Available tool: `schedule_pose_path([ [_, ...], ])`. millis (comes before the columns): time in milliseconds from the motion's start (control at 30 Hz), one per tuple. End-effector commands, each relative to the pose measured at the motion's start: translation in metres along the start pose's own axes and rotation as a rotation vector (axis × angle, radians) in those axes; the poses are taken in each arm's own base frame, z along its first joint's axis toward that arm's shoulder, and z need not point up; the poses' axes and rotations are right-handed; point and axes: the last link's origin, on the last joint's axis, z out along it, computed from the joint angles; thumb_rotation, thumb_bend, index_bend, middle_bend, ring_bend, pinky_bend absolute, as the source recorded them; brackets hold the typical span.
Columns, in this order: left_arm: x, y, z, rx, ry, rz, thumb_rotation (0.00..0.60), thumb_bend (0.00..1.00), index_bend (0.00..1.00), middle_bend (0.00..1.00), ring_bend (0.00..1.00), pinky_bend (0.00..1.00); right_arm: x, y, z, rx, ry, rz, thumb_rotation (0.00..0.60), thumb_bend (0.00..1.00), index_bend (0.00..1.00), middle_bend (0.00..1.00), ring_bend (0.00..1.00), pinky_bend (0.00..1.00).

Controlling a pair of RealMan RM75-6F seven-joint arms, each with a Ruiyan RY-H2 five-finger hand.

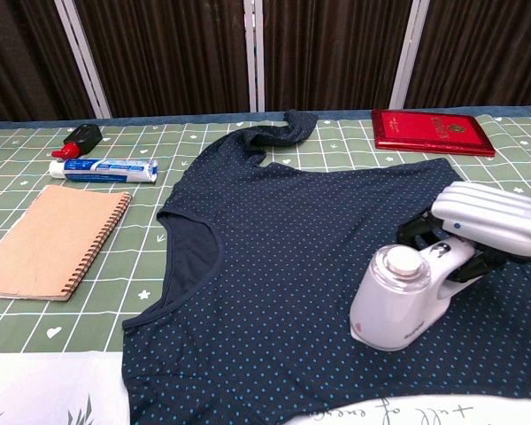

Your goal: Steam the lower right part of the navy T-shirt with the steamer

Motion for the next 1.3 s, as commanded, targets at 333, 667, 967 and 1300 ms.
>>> schedule_pose_path([
  [333,0.002,-0.004,0.000,0.009,0.005,-0.007,0.600,0.00,0.00,0.00,0.00,0.00,0.007,-0.002,0.012,-0.007,0.060,0.014,0.600,0.62,0.74,0.66,0.66,0.96],
  [667,0.003,-0.004,0.000,0.008,0.005,-0.010,0.600,0.00,0.00,0.00,0.00,0.00,0.056,0.065,-0.007,-0.268,0.156,-0.038,0.600,0.62,0.74,0.66,0.66,0.96],
  [967,0.003,-0.003,0.000,0.005,0.007,-0.009,0.600,0.00,0.00,0.00,0.00,0.00,0.088,0.127,-0.049,-0.587,0.158,-0.097,0.600,0.62,0.74,0.66,0.66,0.96],
  [1300,0.002,-0.001,-0.001,0.000,0.002,-0.008,0.600,0.00,0.00,0.00,0.00,0.00,0.087,0.153,-0.074,-0.782,0.087,-0.118,0.600,0.62,0.74,0.66,0.65,0.91],
])
